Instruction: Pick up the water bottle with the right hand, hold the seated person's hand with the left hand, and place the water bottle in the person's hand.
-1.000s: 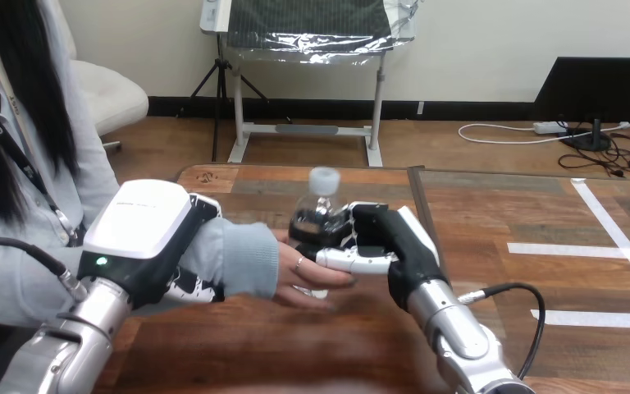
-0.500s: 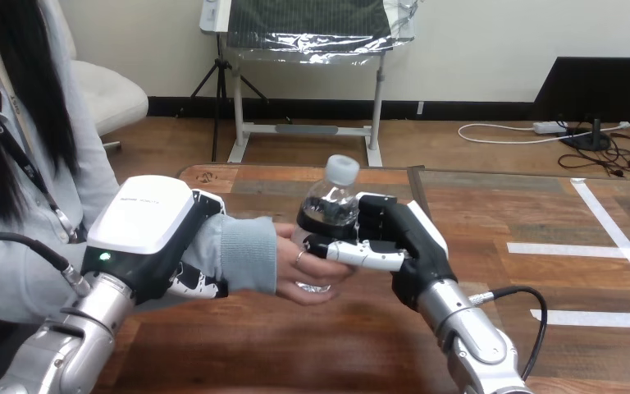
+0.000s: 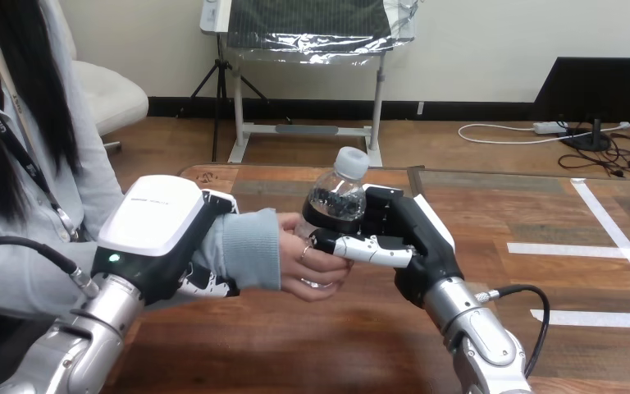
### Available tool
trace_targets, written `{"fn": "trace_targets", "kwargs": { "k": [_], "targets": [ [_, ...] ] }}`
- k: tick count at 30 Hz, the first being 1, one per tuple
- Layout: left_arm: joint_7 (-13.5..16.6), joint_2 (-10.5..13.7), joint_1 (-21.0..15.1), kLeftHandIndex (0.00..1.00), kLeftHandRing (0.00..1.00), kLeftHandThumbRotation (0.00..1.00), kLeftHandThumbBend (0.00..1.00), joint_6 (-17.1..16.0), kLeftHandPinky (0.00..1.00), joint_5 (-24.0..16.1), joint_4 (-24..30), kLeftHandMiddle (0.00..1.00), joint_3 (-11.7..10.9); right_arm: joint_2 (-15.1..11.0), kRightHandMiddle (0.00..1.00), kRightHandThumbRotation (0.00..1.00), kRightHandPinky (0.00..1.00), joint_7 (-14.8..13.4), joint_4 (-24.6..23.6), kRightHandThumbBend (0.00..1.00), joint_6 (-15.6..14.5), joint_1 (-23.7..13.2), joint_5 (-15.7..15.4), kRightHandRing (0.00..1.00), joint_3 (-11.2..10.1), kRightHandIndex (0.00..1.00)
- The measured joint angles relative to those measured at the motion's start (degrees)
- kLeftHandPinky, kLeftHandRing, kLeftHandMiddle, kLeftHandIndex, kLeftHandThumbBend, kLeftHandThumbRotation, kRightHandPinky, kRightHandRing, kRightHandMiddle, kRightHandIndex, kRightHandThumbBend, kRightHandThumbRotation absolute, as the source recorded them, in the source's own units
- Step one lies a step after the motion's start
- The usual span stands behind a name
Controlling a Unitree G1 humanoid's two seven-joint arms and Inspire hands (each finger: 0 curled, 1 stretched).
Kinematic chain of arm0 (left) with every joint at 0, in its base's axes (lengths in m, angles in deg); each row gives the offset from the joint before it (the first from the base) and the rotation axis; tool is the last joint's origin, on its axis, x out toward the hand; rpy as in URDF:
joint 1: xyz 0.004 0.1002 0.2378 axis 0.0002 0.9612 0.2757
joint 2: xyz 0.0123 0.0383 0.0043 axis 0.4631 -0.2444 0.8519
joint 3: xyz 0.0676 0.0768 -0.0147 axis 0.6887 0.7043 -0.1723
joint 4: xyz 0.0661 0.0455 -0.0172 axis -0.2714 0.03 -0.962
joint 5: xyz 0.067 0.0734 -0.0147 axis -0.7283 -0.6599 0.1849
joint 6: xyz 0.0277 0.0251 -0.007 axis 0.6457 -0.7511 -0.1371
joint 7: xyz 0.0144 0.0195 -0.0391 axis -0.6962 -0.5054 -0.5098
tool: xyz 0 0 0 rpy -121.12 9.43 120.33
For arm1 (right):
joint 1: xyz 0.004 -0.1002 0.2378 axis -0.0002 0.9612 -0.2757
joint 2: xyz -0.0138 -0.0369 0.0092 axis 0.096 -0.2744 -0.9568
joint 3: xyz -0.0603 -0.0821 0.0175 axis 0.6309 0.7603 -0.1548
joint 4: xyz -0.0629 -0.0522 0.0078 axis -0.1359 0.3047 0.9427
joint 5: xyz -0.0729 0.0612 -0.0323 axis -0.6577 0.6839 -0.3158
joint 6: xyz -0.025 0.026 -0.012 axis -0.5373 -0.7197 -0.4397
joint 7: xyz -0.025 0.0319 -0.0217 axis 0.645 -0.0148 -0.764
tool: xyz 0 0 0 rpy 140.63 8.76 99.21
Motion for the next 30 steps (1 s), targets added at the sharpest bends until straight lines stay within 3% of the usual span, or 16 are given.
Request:
{"fn": "trace_targets", "kwargs": {
  "k": [30],
  "targets": [
    [2.1,-1.1,-0.9,0.45,0.35,0.00,0.88,-0.9,0.30,0.1,-2.1,0.40,0.4,0.1,0.39,0.00,0.30,-1.6,0.0,0.88,-0.7,0.0,0.6,0.33,-0.9,0.39]
  ]
}}
